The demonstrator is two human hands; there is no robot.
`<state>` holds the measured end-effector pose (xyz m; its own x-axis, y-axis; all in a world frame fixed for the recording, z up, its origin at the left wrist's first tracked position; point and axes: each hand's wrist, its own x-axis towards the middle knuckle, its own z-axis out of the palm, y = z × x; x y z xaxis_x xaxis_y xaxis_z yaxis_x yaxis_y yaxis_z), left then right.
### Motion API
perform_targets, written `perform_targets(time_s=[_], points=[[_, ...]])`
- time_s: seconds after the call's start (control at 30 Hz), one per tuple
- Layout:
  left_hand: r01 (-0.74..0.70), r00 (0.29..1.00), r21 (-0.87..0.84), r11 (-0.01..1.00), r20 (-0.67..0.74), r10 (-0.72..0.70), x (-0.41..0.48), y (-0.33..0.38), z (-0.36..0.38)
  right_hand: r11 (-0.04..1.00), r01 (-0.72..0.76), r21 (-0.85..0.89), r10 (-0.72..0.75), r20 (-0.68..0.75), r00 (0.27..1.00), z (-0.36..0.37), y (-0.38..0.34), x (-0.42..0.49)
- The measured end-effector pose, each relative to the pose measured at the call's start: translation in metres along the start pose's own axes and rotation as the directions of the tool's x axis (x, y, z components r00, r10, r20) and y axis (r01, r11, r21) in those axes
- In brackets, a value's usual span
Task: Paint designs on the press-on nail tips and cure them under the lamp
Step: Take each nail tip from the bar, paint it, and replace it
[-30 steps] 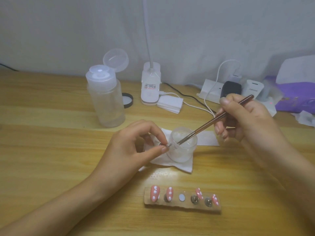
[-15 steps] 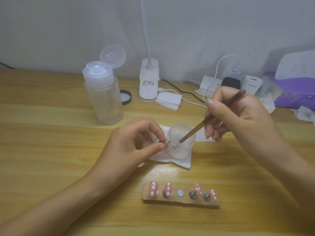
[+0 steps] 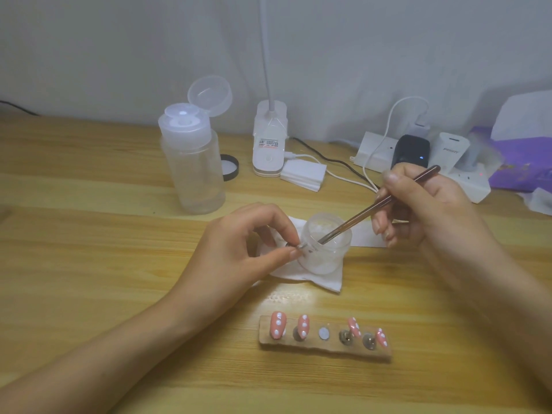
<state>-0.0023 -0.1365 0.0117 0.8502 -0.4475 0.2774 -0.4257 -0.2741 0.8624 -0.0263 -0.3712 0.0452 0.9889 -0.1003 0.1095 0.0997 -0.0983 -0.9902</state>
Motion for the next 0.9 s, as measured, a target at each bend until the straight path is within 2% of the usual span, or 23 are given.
perform_targets(time_s=[0.53,0.63,0.73,0.9], points=[[0.004,1.000,-0.025,1.000,-0.013,-0.005,0.000,-0.004,0.000,0.987,0.046,0.151,-0.043,-0.025,0.999,-0.014,-0.002,0.006],[0.007,1.000,-0.028,1.000,-0.013,-0.007,0.000,-0.003,0.000,0.991,0.134,0.024,-0.134,-0.026,0.991,-0.013,-0.004,0.003],[0.007,1.000,-0.020,1.000,-0.011,-0.007,0.000,-0.003,0.000,0.967,0.227,-0.118,-0.225,0.031,0.974,-0.005,-0.007,-0.001],[0.006,1.000,-0.034,0.999,-0.006,-0.006,0.000,-0.002,0.000,0.955,0.236,-0.178,-0.221,0.096,0.970,0.005,-0.010,-0.008]])
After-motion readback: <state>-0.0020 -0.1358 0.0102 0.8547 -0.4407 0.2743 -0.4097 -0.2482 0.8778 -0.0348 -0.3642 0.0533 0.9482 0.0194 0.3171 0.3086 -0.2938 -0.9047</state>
